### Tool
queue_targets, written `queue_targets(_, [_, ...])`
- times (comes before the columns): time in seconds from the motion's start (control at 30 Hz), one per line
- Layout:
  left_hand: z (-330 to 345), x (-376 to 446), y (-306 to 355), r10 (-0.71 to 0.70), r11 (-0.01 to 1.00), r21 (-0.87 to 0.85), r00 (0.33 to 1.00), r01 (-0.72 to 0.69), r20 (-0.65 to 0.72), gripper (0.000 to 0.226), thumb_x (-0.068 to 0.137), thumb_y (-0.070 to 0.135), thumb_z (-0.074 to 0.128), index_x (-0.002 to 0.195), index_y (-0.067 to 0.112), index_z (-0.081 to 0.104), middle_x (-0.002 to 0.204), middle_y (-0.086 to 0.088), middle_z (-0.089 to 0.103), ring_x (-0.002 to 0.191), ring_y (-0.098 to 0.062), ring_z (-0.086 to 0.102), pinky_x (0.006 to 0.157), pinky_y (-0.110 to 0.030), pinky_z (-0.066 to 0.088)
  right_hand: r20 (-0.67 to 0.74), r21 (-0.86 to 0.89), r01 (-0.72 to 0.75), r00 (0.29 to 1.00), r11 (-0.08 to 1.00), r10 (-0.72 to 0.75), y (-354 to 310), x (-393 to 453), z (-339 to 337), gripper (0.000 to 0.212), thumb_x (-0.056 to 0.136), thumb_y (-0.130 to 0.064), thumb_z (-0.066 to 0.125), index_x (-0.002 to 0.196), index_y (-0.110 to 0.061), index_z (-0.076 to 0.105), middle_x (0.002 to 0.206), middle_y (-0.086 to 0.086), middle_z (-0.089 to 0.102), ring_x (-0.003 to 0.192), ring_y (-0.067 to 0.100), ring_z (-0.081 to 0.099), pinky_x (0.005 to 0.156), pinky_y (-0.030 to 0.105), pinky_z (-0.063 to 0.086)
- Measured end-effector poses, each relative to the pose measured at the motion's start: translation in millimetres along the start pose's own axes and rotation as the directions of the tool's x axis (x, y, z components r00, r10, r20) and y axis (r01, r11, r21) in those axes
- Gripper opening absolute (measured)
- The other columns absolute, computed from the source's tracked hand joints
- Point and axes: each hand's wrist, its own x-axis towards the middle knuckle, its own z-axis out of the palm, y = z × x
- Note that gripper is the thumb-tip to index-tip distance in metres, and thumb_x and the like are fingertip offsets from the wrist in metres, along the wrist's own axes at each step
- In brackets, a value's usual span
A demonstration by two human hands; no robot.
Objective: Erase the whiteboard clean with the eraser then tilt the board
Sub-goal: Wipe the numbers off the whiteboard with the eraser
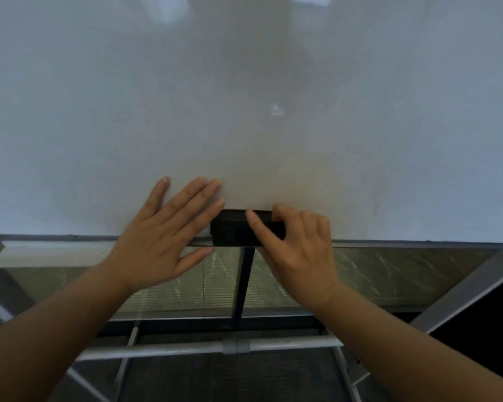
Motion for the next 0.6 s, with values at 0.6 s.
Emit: queue_targets(0.6, [-3, 0, 3, -0.021, 1.0, 0.024, 0.999, 0.021, 0.026, 0.073, 0.101, 0.052, 0.031, 0.156, 0.009, 0.011, 0.164, -0.008, 0.004, 0.151, -0.022, 0.007, 0.122, -0.048, 0.002, 0.22, -0.177, 0.135, 0.971, 0.975, -0.094, 85, -38, -35, 0.066, 0.058, -0.015, 0.085, 0.113, -0.005, 0.051, 0.101, 0.018, 0.051, 0.069, 0.03, 0.046, 0.06, 0.036, 0.034])
